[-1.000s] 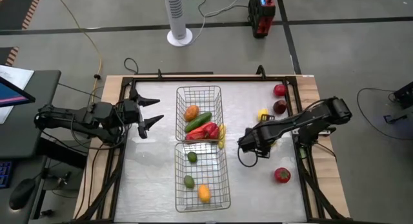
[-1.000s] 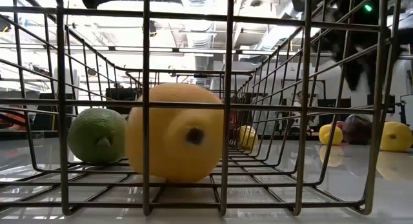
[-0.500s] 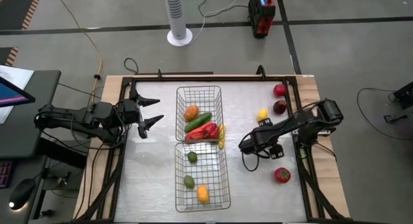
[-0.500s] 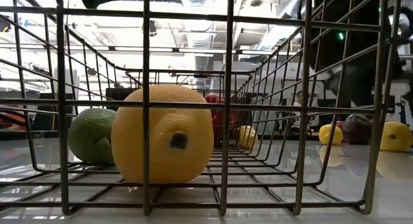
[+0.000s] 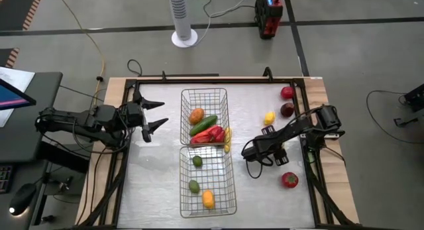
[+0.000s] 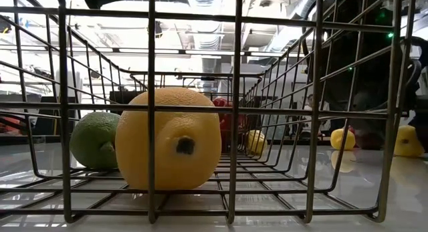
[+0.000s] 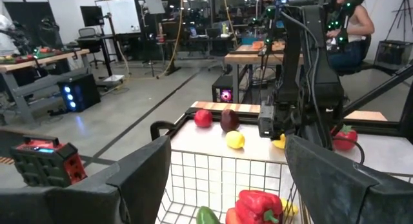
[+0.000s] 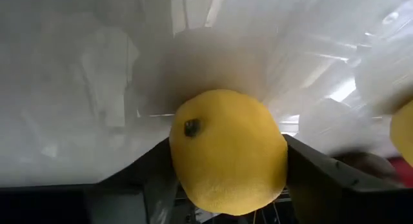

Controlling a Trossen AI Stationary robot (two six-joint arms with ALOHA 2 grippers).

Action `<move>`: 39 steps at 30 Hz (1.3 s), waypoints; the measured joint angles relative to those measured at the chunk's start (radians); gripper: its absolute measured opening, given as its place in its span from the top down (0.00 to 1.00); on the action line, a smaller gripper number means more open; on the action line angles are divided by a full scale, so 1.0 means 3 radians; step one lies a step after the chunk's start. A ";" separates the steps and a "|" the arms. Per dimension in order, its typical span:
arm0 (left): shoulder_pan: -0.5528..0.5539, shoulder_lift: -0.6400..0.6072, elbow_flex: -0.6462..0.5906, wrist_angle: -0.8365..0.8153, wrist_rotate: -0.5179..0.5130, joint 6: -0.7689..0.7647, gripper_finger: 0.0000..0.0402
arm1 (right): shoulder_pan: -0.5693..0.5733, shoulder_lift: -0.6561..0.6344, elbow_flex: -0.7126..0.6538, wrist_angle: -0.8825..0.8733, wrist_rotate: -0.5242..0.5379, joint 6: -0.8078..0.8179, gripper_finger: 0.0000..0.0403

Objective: Sort produce into baskets
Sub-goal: Put the lemon into the bottom wire basket

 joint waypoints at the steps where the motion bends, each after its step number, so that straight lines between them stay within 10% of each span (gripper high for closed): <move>1: 0.0000 0.0000 0.0000 0.0000 -0.0001 0.0002 0.27 | 0.0000 0.0001 0.0034 -0.0086 0.0027 0.0034 0.39; 11: -0.0001 0.0000 0.0000 0.0011 -0.0008 0.0008 0.27 | -0.0151 -0.0455 0.0804 -0.0869 0.0301 0.0892 0.37; 29: -0.0001 0.0000 0.0001 0.0023 -0.0015 0.0008 0.27 | 0.0216 -0.0881 0.1631 0.2087 -0.0291 0.1301 0.35; 39: -0.0001 0.0000 0.0001 0.0023 -0.0014 0.0007 0.27 | 0.0127 -0.0253 0.1844 0.1827 -0.1014 0.1240 0.13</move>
